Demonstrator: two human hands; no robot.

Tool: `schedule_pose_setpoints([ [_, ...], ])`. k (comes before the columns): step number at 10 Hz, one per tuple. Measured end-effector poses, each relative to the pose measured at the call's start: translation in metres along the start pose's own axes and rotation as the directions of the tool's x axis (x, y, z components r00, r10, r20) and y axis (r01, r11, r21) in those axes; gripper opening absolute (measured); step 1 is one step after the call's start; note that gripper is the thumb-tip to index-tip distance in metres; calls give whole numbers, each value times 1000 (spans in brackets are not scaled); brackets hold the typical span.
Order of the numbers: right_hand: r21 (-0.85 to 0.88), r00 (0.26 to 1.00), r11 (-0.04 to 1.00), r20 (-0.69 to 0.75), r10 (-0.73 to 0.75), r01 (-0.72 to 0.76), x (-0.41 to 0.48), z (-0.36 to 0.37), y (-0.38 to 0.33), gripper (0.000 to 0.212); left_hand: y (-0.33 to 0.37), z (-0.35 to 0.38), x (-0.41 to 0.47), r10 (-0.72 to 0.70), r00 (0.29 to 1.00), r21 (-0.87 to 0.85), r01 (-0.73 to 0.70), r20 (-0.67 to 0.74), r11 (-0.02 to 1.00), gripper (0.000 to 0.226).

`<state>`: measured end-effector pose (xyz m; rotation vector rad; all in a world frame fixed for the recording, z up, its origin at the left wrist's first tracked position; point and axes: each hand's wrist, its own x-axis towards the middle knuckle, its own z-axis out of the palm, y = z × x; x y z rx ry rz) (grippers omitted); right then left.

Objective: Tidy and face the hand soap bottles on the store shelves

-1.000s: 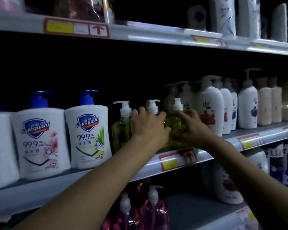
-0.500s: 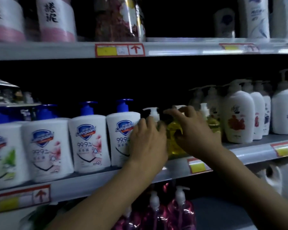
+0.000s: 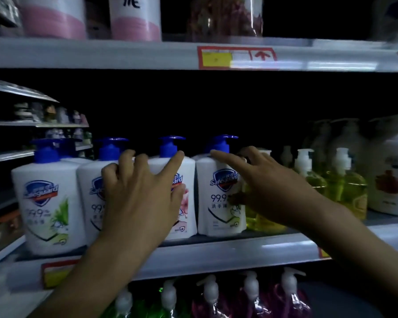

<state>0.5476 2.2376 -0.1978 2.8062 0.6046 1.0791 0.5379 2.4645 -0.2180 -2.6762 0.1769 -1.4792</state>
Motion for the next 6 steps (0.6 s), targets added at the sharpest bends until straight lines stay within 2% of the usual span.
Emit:
schedule_pose_setpoints([
  [1,-76,999,997,-46,-23,20,4,2,-3,97,-4,4,3,32,999,-29,-34,-39,999,55],
  [2,-79,1000,997,-20,-2,0,5,0,-7,96,-4,1,2,47,997,-57,-51,-66,997,55],
  [4,-92,998,995,36,51,-48,-1,-8,-19,95,-3,-4,-7,61,998,-135,-63,-18,989,60],
  [5,-84,996,994,-49,71,-75,-20,-12,-24,79,14,-12,-26,86,993,-194,-99,-78,976,47],
  [6,10,986,990,-93,139,-139,-54,-13,-15,53,51,-22,-47,174,982,-276,-187,-74,943,39],
])
